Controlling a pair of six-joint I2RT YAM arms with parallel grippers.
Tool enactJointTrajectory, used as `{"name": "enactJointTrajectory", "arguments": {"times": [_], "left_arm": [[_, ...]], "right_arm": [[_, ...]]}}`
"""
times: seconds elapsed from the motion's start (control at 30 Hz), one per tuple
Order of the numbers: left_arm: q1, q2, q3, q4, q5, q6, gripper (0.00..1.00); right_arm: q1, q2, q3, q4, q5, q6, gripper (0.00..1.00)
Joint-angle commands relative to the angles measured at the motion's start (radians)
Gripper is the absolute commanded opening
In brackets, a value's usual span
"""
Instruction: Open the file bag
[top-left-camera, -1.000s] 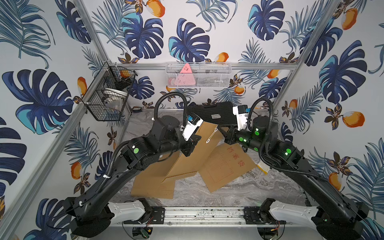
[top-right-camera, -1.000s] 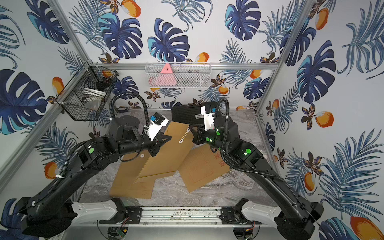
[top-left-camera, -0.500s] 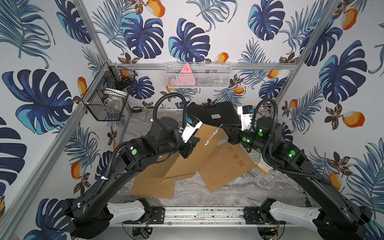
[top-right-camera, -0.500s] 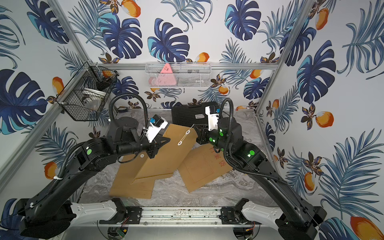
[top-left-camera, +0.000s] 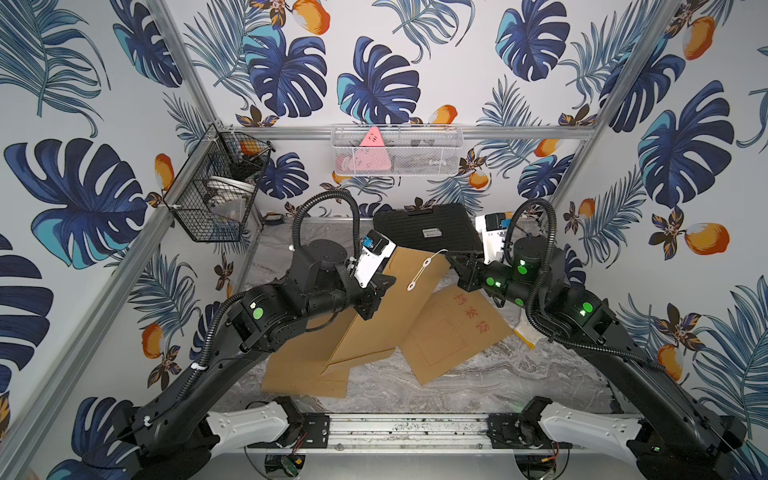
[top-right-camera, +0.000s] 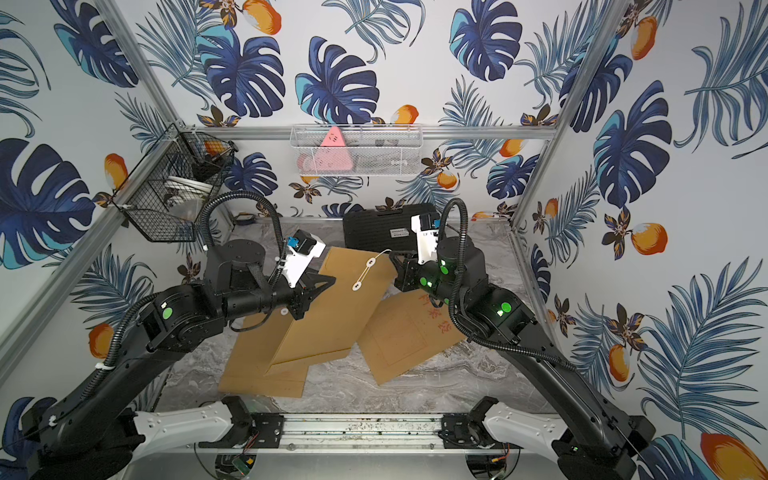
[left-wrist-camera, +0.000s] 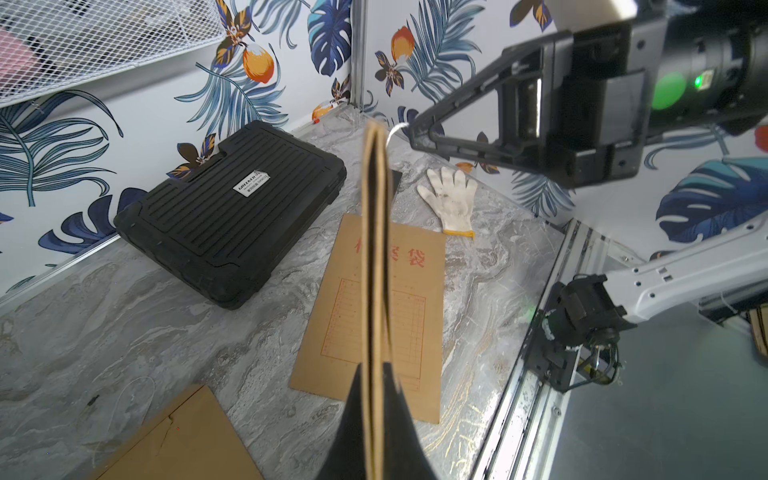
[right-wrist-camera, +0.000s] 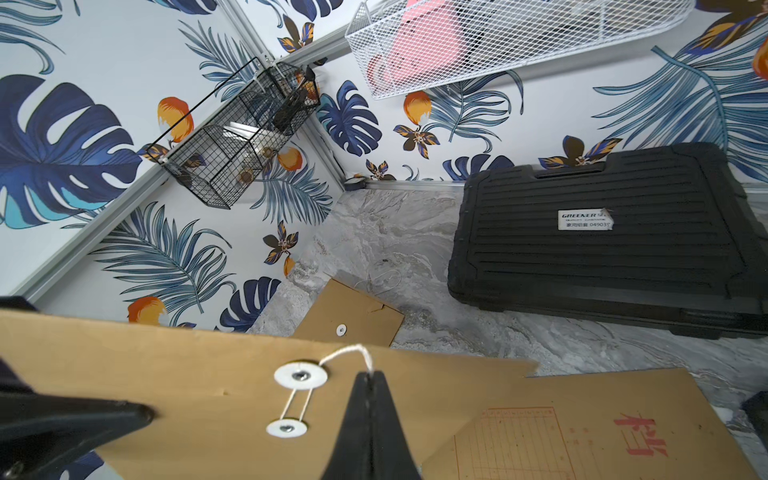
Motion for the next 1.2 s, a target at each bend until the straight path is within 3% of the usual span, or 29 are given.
{"name": "enactJointTrajectory", "arguments": {"times": [0.0,0.33,0.7,1.17], "left_arm": [[-0.001,-0.017,-0.019,0.112,-0.029,-0.087,0.00],[0.000,-0.055,-0.088,0.228,-0.005,-0.178,0.00],[-0.001,-0.116,-0.217,0.403,-0.003,-0.305,0.00],[-0.001,-0.120,-0.242,0.456,-0.040,-0.328,0.00]], "right_arm": [[0.000,0.004,0.000,0.032,-0.058,-0.030,0.00],[-0.001,-0.001,-0.020,0.030,-0.007,-0.023,0.00],[0.000,-0.002,-0.030,0.037,-0.059,-0.074,0.00],[0.000,0.006,-0.028,-0.028,-0.078,-0.131,0.00]]}}
